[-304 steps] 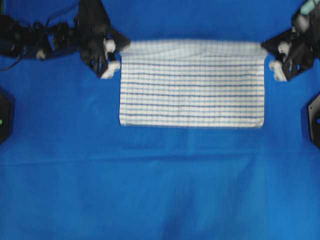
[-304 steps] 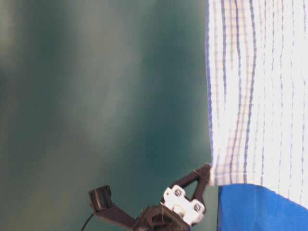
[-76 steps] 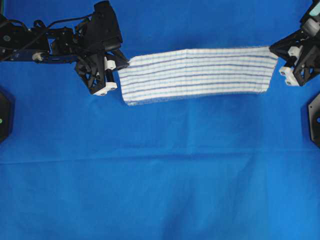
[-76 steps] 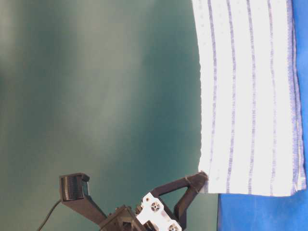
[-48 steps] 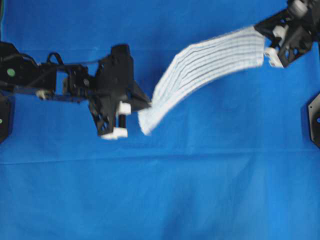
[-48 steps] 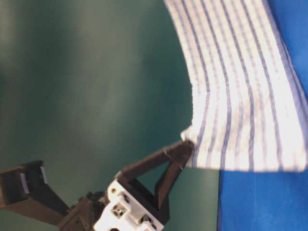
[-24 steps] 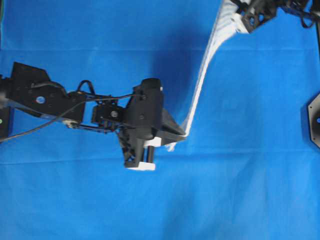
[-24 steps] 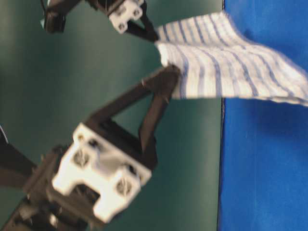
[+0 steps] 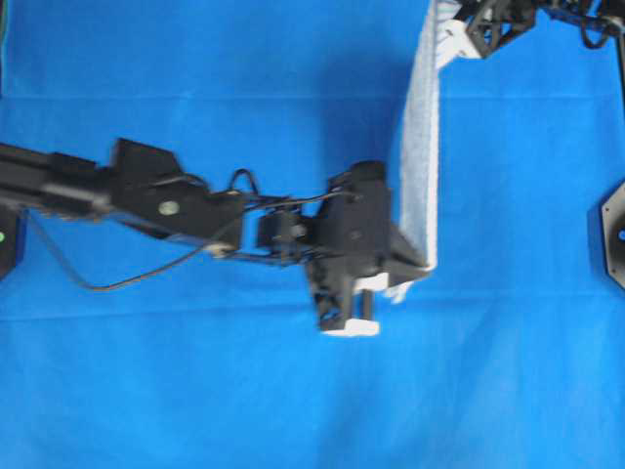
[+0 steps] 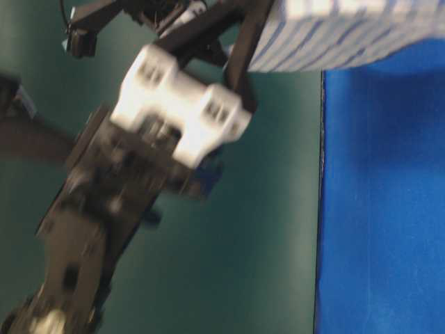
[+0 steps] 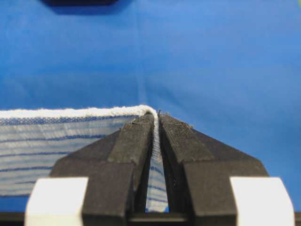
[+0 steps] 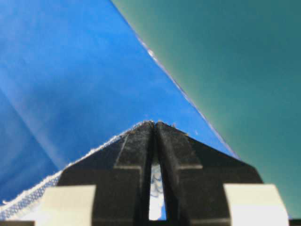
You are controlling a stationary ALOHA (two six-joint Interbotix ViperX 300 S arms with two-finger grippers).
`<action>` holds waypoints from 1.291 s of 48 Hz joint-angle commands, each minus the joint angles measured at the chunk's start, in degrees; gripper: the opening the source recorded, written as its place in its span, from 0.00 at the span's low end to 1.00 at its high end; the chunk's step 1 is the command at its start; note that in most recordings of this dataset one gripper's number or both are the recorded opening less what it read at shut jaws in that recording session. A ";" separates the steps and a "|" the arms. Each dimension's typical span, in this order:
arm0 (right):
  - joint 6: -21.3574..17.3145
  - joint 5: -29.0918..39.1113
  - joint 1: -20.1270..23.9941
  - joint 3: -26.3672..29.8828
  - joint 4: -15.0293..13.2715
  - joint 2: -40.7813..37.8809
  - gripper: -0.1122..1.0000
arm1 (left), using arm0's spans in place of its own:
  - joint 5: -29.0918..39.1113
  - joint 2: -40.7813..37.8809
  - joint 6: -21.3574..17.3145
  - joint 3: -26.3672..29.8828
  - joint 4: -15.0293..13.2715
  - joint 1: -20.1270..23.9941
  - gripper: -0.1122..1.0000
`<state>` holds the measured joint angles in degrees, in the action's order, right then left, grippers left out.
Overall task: Fold the blue towel.
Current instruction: 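Lift strip and swing left gripper's end toward the right gripper, then lay the folded strip down and open both grippers, withdrawing outward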
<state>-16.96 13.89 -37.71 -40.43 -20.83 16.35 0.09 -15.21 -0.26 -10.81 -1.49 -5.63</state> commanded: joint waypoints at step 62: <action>0.18 -1.41 5.54 14.50 -0.18 -20.83 0.14 | -2.29 1.05 9.76 -8.09 -0.18 0.44 0.13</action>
<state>-16.88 12.92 -32.78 -27.07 -20.83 -5.45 -1.67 -16.44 9.49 -19.51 -1.67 -5.10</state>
